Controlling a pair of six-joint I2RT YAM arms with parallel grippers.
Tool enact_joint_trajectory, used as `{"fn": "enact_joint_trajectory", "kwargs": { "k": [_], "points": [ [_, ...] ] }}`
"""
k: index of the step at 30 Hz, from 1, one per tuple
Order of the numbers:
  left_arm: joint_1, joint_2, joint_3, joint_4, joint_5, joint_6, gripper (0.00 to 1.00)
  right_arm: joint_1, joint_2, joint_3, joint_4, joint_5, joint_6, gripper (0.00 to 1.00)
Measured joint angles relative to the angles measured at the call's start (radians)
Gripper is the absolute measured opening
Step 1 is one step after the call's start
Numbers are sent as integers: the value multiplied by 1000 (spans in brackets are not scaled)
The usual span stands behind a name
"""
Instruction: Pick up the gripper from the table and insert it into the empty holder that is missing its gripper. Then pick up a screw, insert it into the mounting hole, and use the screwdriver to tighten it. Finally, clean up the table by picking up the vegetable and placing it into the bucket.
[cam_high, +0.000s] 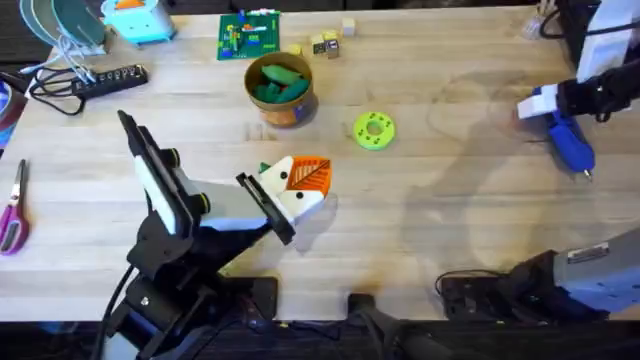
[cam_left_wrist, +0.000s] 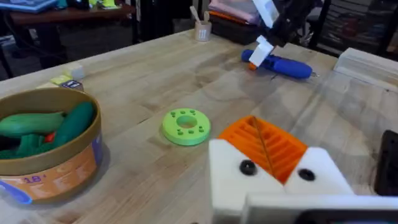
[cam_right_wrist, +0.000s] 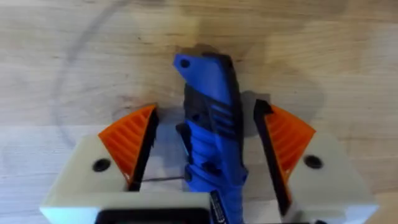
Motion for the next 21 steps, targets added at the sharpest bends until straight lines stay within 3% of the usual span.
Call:
{"fn": "enact_joint_trajectory", "kwargs": {
  "k": [5,15,21],
  "points": [
    [0,0,0,0,0,0,10,-4,5,6,-20,-7,23,904],
    [0,0,0,0,0,0,10,-1,6,7,-40,-31,37,663],
    [0,0,0,0,0,0,10,0,6,7,-48,-29,37,701]
  ]
}}
